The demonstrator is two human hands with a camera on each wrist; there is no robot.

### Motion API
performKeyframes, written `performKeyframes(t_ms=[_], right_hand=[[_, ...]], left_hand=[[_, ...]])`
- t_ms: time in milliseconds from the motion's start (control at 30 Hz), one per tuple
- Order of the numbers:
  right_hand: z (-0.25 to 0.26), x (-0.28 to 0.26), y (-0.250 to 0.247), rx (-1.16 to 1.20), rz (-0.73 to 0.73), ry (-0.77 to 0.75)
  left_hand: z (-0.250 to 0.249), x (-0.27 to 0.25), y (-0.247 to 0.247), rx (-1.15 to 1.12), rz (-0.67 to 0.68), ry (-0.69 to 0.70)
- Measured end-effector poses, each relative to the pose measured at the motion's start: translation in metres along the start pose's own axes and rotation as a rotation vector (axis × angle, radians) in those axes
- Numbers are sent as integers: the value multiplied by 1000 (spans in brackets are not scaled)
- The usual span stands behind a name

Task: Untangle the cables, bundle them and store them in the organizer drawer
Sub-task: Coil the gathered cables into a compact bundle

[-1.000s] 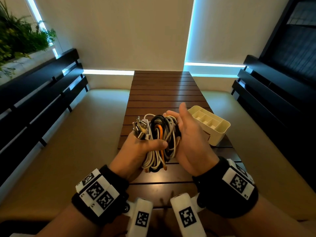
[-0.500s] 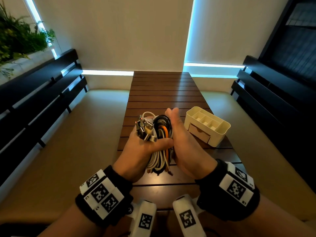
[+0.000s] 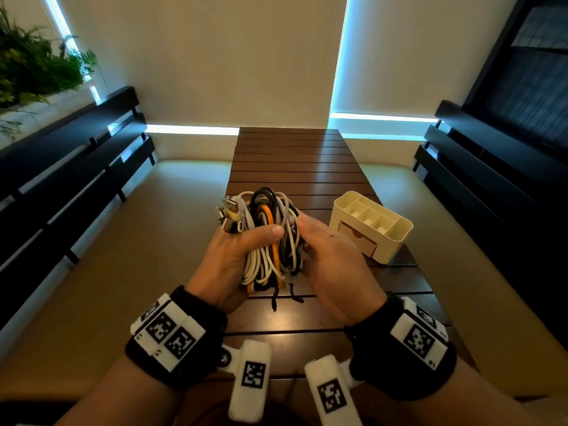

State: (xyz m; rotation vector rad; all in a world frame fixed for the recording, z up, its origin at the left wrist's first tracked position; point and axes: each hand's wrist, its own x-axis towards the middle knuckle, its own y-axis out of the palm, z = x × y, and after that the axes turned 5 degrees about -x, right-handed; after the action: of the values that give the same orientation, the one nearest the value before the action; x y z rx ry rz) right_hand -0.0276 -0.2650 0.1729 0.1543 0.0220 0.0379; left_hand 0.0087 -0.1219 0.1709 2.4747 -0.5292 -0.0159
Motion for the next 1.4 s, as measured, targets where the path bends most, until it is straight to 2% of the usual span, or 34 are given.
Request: performKeyframes(t_ms=[133, 367, 533, 700, 800, 900, 1000, 1067, 1133, 1233, 1300, 1400], right_hand=[[5, -1, -6, -79, 5, -37], [5, -6, 3, -388, -13, -198], [4, -1, -4, -597, 57, -102], [7, -3, -5, -749, -1, -15], [8, -1, -7, -733, -122, 50], [7, 1, -13, -712, -193, 45], [4, -3, -18, -532, -247, 3], [0, -8, -21, -451, -223, 40], [-6, -12, -20, -392, -107, 164], [-19, -14, -13, -191, 19, 317], [-22, -10, -11, -77, -8, 318], [-18, -2, -13, 101, -130, 235]], left_hand=[[-1, -3, -1, -80, 66, -33], [1, -6, 6, -110, 62, -35], [5, -7, 8, -80, 52, -39], [5, -4, 8, -78, 24, -64], [7, -5, 5, -106, -11, -39], [12, -5, 1, -101, -26, -36], [12, -4, -1, -87, -78, -7], [8, -1, -5, -91, -109, 41], [4, 2, -8, -108, -117, 79], [4, 3, -10, -153, -92, 39], [8, 0, -8, -192, -38, -13], [19, -7, -5, -254, 4, -76]])
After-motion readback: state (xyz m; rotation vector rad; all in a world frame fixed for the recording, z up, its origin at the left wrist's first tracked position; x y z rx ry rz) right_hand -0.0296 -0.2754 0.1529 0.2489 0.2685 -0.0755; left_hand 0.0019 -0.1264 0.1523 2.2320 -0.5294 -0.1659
